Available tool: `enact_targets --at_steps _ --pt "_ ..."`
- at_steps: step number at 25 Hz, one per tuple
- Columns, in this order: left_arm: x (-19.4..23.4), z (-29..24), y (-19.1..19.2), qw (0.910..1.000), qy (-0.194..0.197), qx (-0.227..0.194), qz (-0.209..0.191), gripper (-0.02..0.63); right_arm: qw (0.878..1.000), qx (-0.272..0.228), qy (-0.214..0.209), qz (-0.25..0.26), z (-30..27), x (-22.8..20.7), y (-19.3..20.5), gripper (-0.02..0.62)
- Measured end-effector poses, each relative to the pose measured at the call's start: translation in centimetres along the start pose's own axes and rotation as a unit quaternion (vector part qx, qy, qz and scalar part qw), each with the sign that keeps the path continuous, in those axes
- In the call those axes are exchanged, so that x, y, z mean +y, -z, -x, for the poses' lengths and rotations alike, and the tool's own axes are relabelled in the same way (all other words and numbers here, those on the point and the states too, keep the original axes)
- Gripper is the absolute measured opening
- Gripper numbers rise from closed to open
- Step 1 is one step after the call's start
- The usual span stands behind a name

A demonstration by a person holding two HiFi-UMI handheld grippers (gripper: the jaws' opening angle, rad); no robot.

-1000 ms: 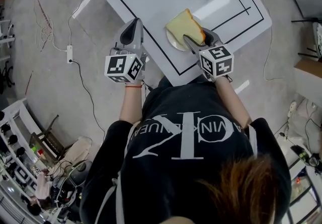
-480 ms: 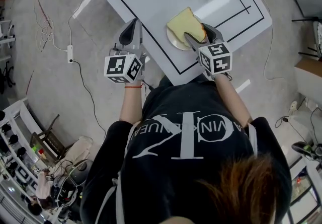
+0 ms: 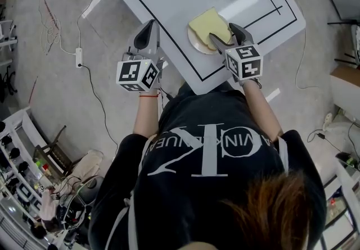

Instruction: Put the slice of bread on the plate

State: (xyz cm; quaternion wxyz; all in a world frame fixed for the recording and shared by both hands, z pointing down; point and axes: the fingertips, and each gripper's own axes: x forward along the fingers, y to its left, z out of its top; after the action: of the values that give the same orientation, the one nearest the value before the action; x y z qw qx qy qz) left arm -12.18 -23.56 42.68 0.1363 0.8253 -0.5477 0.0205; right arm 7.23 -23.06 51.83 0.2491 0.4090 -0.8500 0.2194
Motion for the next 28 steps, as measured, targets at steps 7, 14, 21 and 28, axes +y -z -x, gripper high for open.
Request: enact_targets --at_steps 7,14,21,28 --pt "-0.1 -0.2 -0.2 1.0000 0.007 -0.001 0.000 0.011 0.999 -0.039 0.003 -0.001 1.2 -0.8 -1.8 0.214" --pt "-0.5 -0.6 -0.6 0.9999 0.014 -0.007 -0.005 0.011 0.995 -0.095 0.032 0.013 3.2 -2.4 -3.8 0.070" --pt "-1.3 -1.1 -1.5 0.9995 0.024 -0.016 -0.014 0.011 0.986 -0.162 0.027 0.026 5.6 -2.7 -6.2 0.002" --pt "-1.4 -1.2 -3.0 0.9986 0.016 -0.036 -0.036 0.011 0.977 -0.204 0.038 0.041 8.0 -3.3 -7.9 0.002"
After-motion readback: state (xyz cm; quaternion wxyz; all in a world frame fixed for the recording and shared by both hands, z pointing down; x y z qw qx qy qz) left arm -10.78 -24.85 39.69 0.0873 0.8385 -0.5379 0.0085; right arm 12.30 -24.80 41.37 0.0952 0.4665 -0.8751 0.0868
